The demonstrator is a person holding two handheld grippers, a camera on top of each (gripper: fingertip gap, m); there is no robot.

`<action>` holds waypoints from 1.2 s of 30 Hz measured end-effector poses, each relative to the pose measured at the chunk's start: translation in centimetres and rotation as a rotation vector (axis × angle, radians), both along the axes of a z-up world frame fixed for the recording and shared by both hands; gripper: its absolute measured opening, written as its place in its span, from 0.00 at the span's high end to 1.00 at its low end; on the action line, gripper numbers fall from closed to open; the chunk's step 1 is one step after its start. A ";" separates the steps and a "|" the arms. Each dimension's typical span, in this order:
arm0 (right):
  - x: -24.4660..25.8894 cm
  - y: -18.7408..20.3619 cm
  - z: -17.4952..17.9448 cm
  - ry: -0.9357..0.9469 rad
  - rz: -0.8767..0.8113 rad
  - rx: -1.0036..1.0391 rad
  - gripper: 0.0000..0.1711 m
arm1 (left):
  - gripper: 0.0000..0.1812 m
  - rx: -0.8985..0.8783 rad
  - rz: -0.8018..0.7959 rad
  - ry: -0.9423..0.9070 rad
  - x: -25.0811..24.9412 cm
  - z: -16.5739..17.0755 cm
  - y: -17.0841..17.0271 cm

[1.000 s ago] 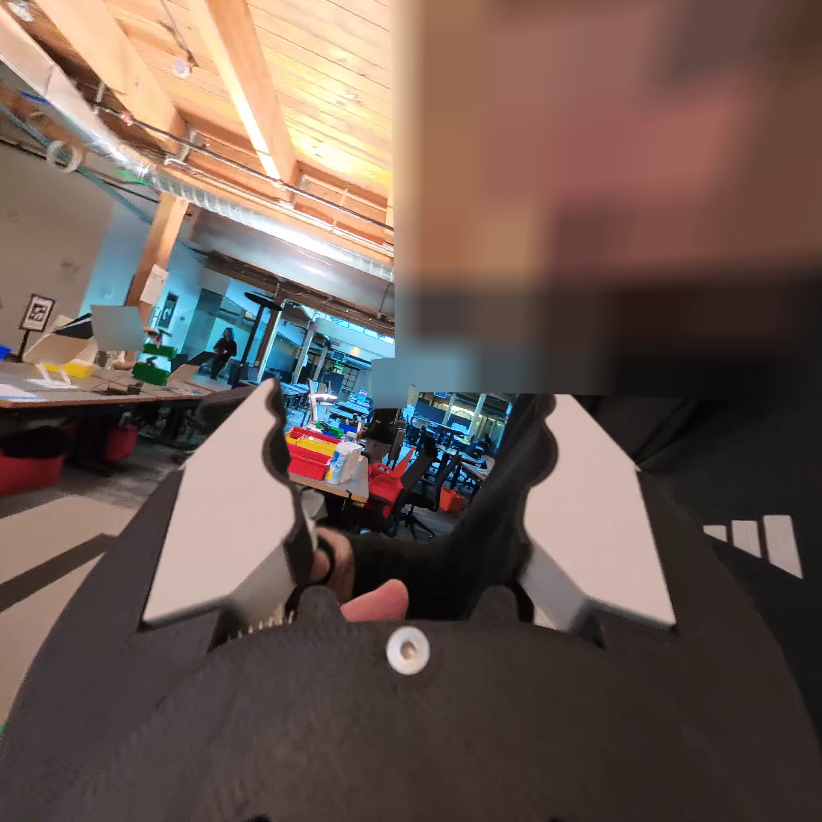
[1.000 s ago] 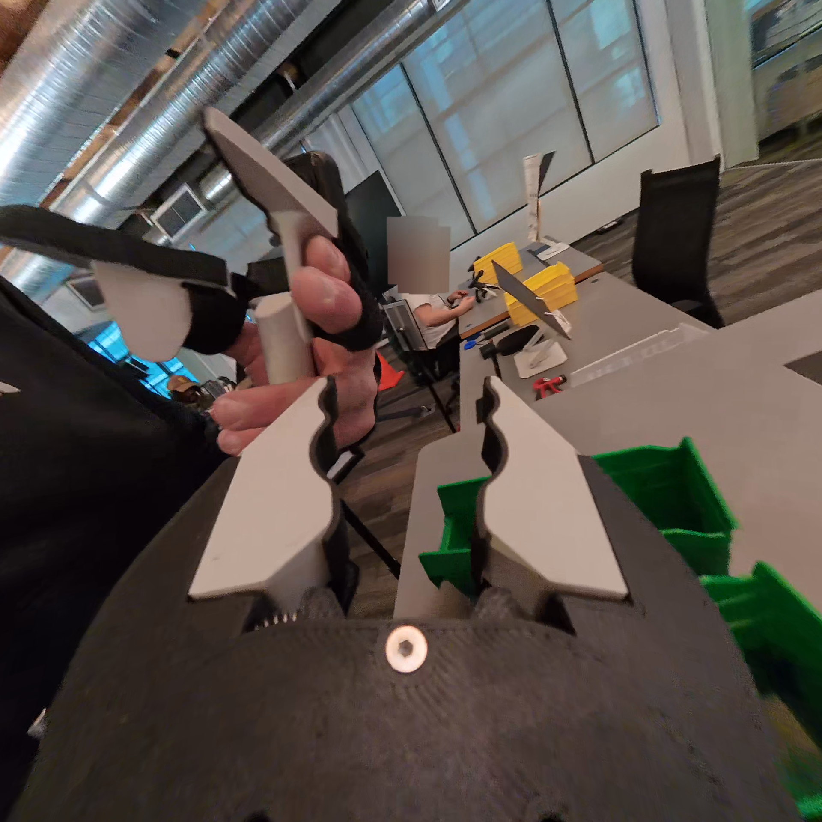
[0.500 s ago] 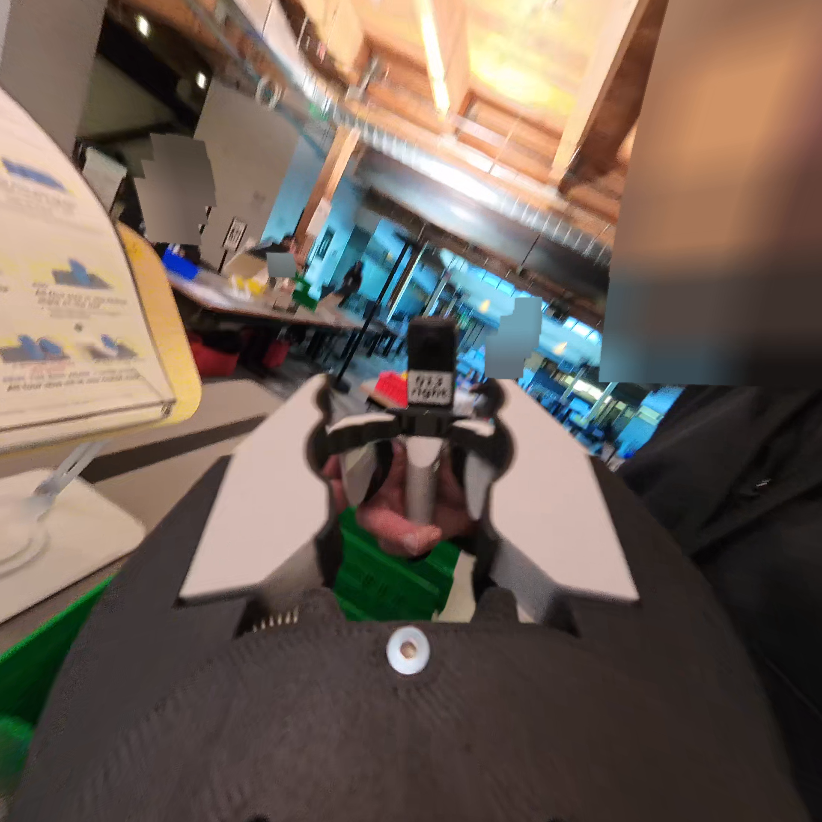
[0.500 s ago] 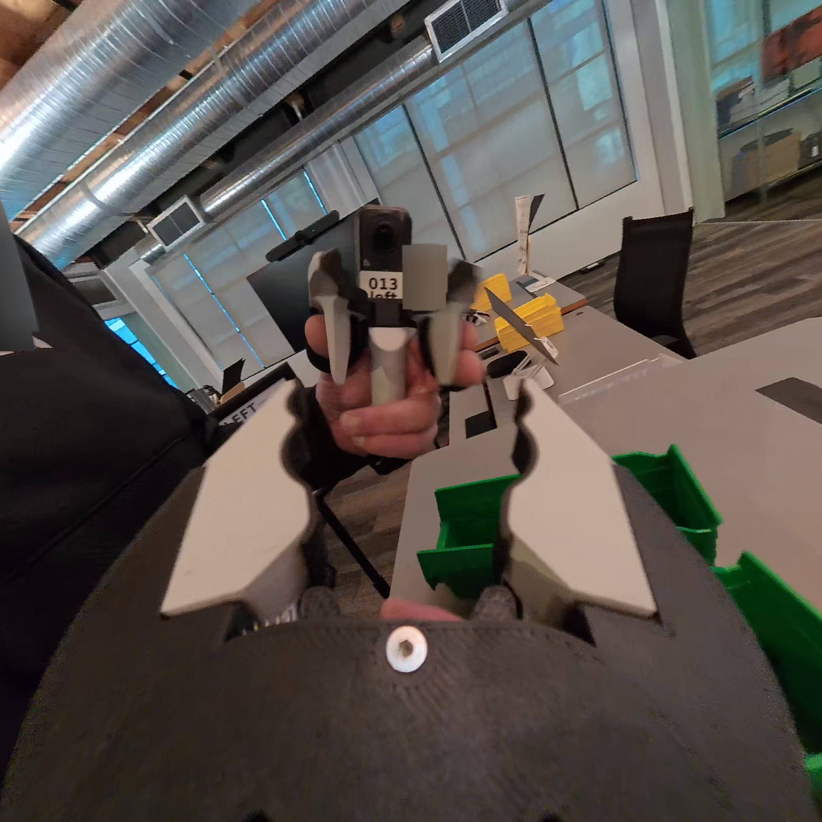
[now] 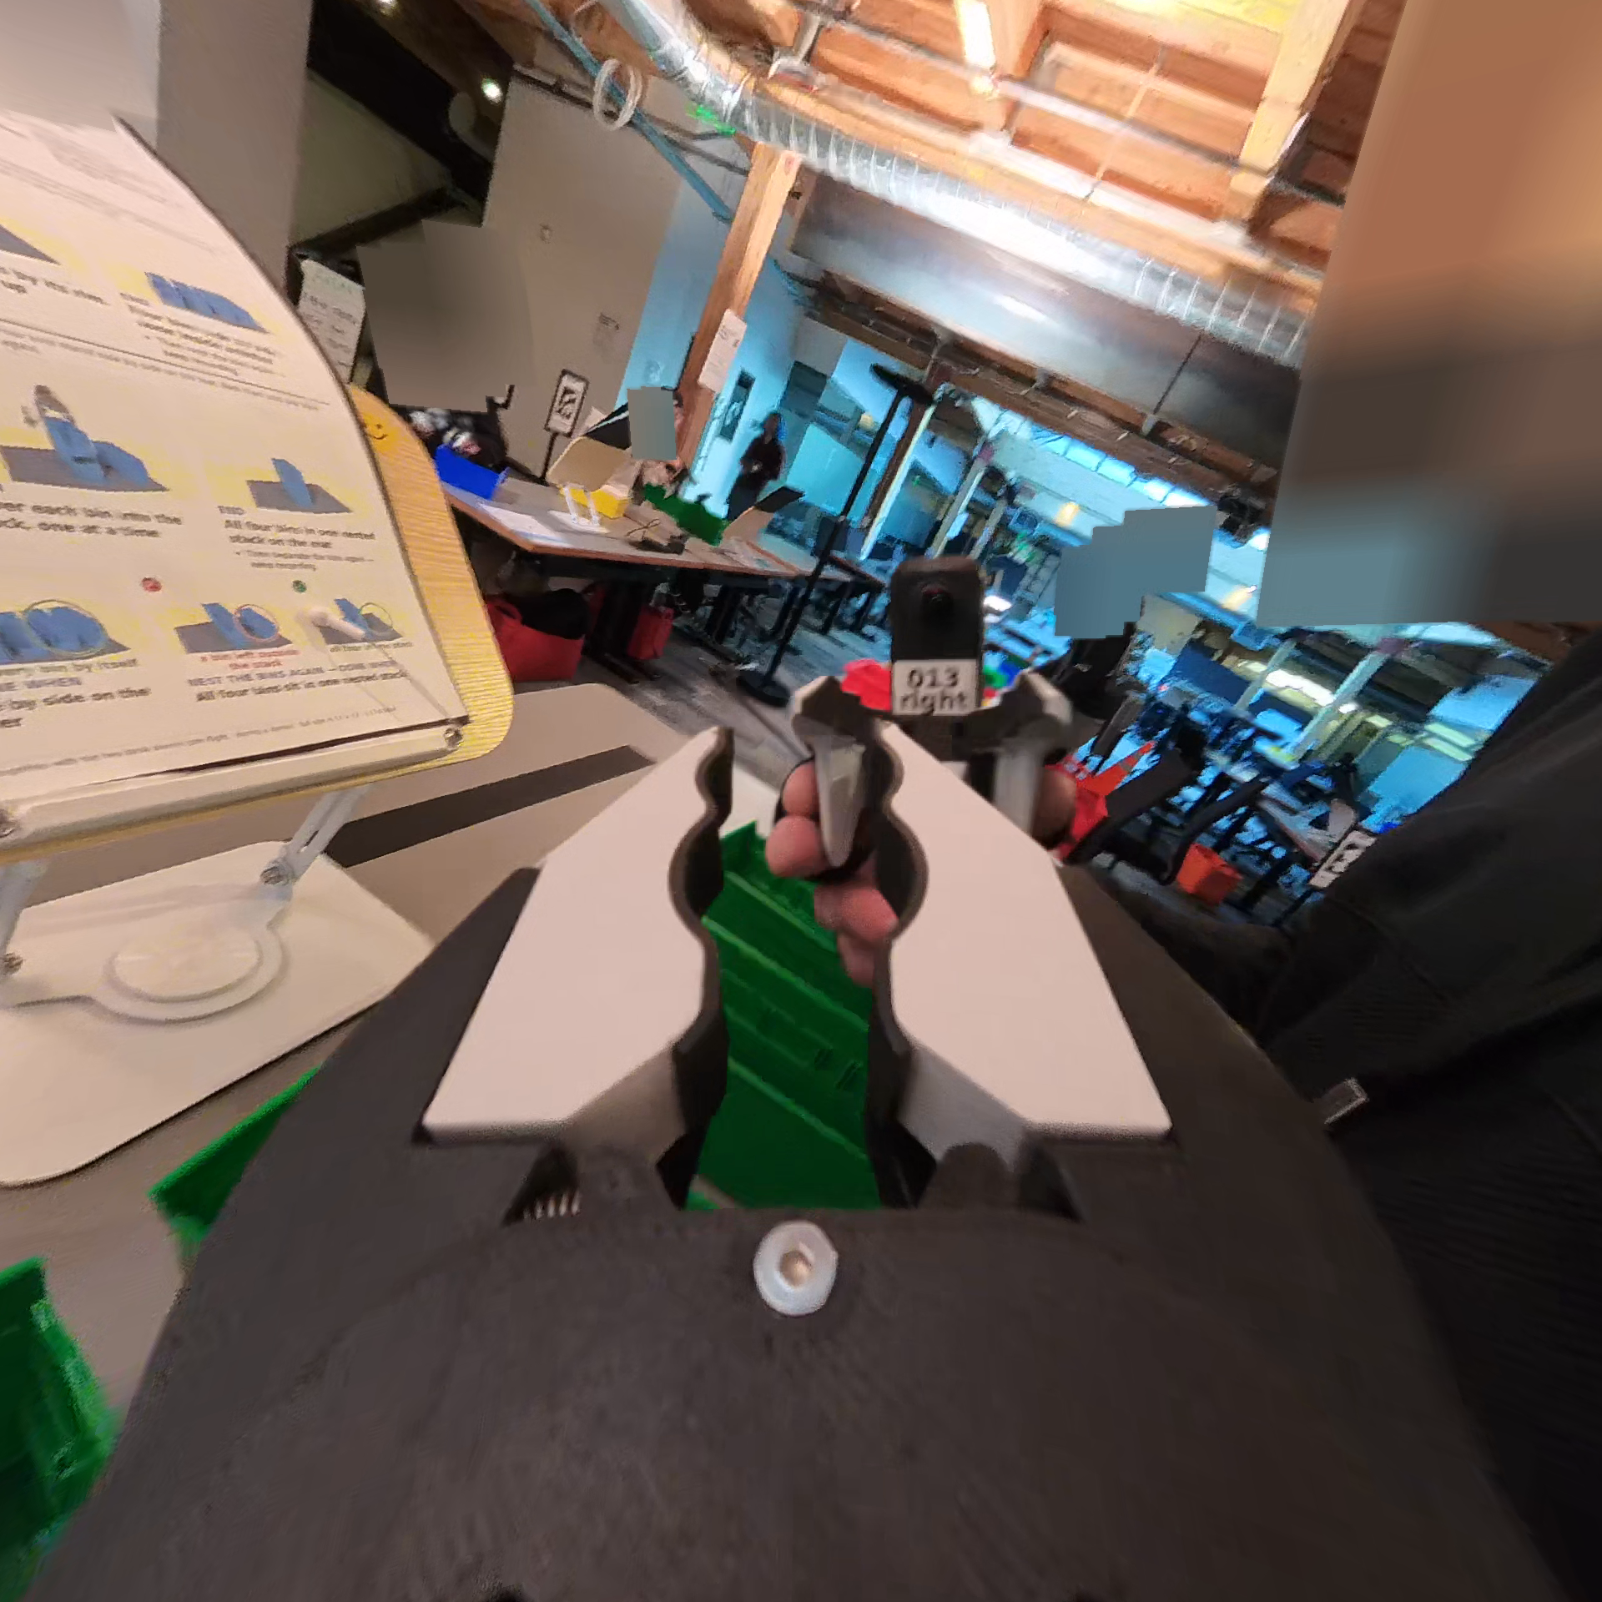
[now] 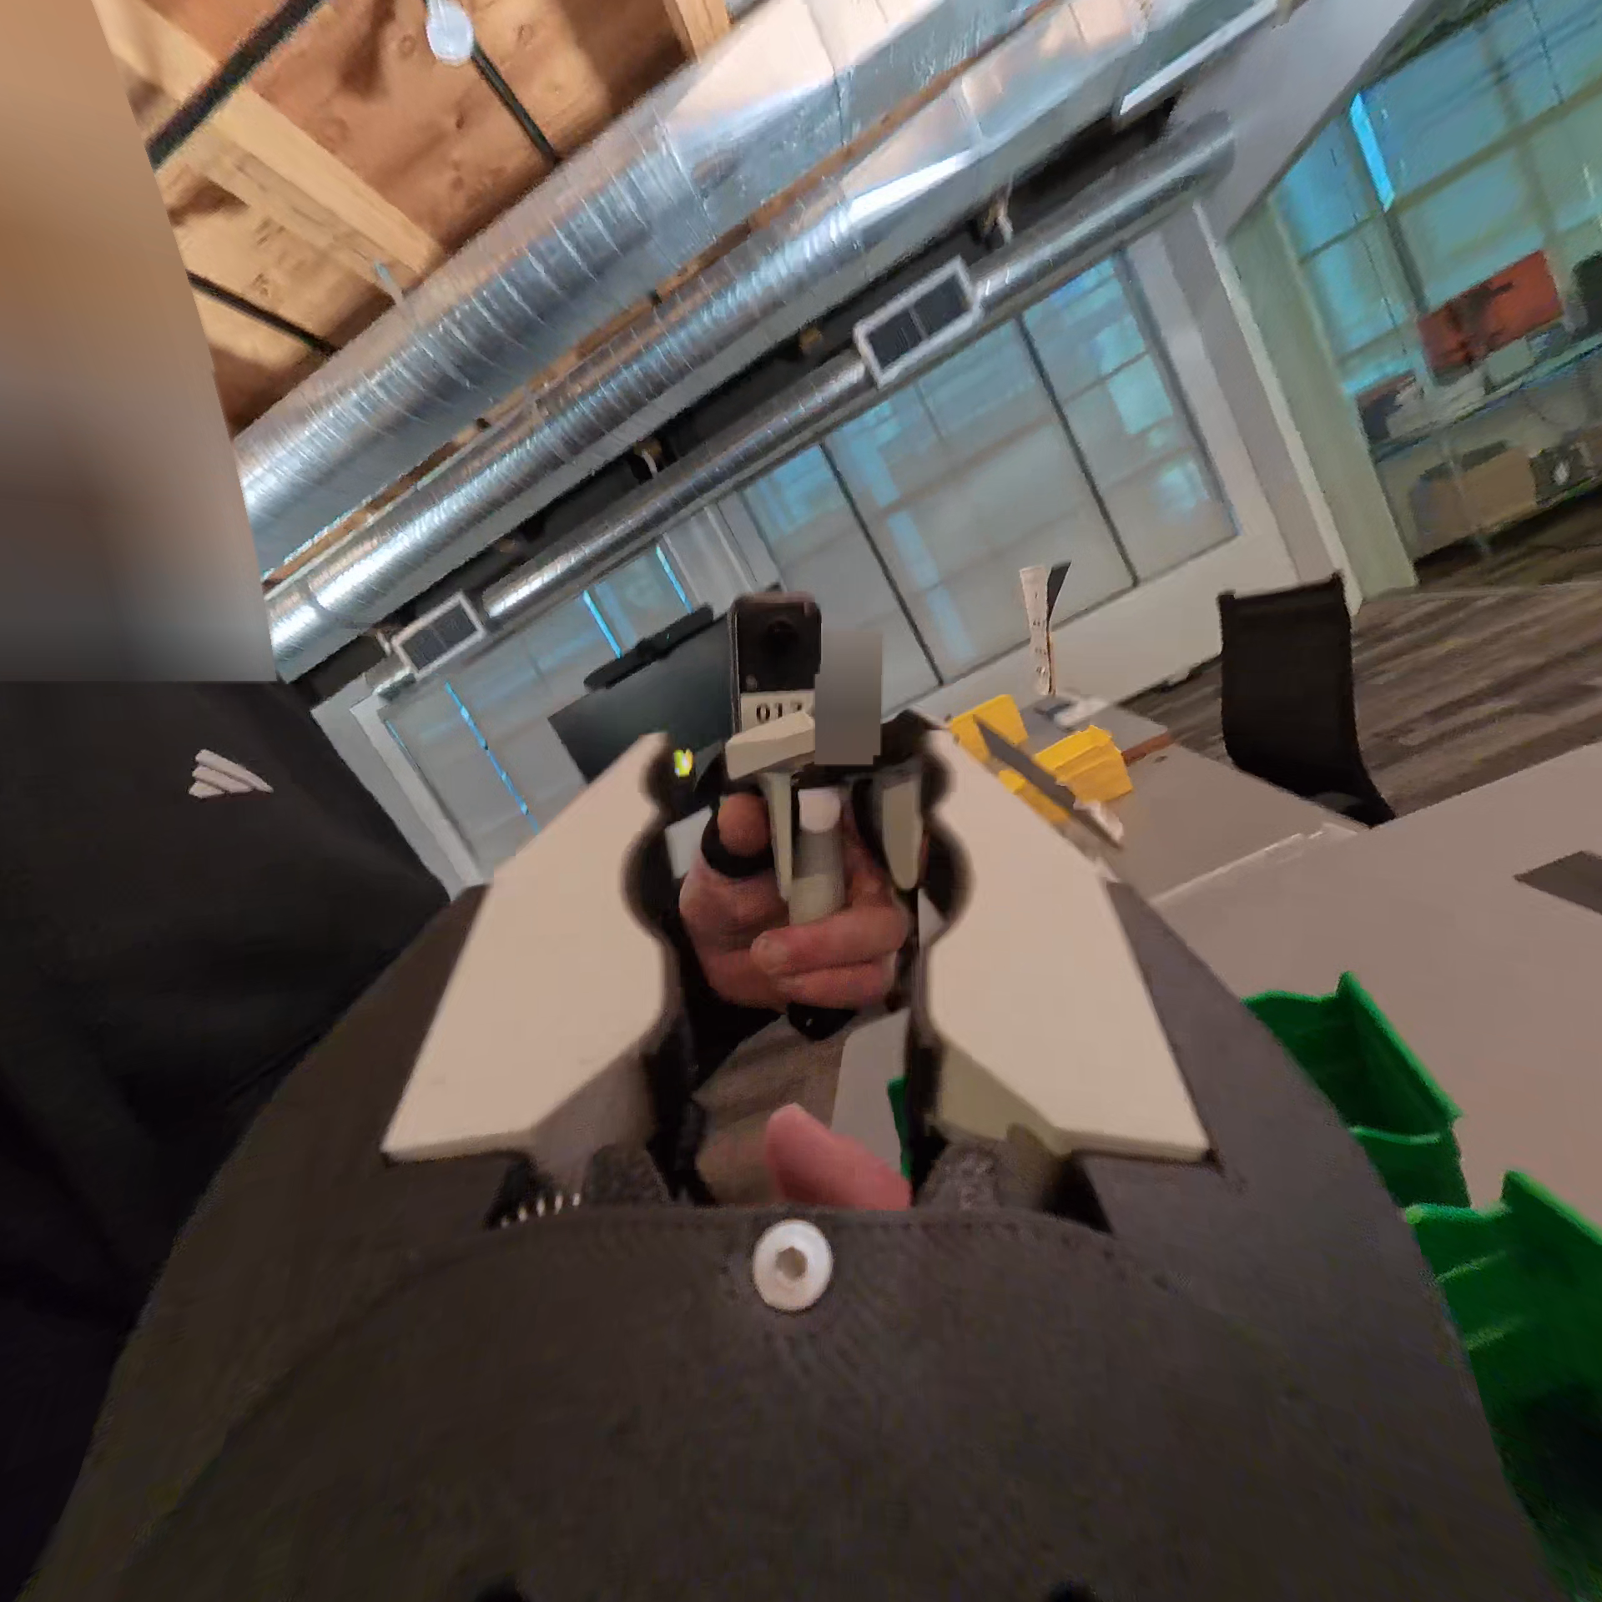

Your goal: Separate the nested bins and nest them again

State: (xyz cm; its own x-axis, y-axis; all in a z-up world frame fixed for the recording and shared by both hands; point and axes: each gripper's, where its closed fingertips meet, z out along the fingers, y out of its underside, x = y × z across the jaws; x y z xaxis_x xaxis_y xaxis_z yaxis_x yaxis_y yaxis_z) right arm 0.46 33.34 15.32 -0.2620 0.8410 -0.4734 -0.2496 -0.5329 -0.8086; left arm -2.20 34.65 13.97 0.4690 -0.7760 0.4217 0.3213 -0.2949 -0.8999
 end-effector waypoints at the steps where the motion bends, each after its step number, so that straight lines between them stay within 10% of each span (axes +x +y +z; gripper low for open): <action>1: 0.0 -0.2 -0.4 -0.023 0.005 0.013 0.66 | 0.82 -0.005 0.028 0.048 -0.3 -0.7 0.2; 4: 0.6 0.1 -1.8 -0.128 -0.048 0.059 0.56 | 0.58 -0.044 0.153 0.215 -2.7 -3.0 1.0; 14: 10.7 4.5 -9.2 -0.633 -0.402 0.195 0.59 | 0.56 -0.396 0.456 0.999 -19.0 -17.8 -0.5; 25: 33.4 6.6 -23.1 -1.364 -0.821 -0.104 0.59 | 0.67 -0.771 0.448 0.923 -22.0 -29.0 -5.6; 36: 36.8 4.6 -29.5 -1.479 -0.854 -0.293 0.71 | 0.85 -0.863 0.523 0.896 -20.4 -31.1 -7.4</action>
State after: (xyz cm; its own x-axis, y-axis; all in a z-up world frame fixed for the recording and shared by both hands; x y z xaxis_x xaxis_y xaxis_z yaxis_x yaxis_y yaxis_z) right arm 37.30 37.92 -14.14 0.9366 0.3488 -0.0323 0.2863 -0.8152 -0.5034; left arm -22.64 27.21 -17.10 0.9948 -0.0674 0.0758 -0.0263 -0.8933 -0.4487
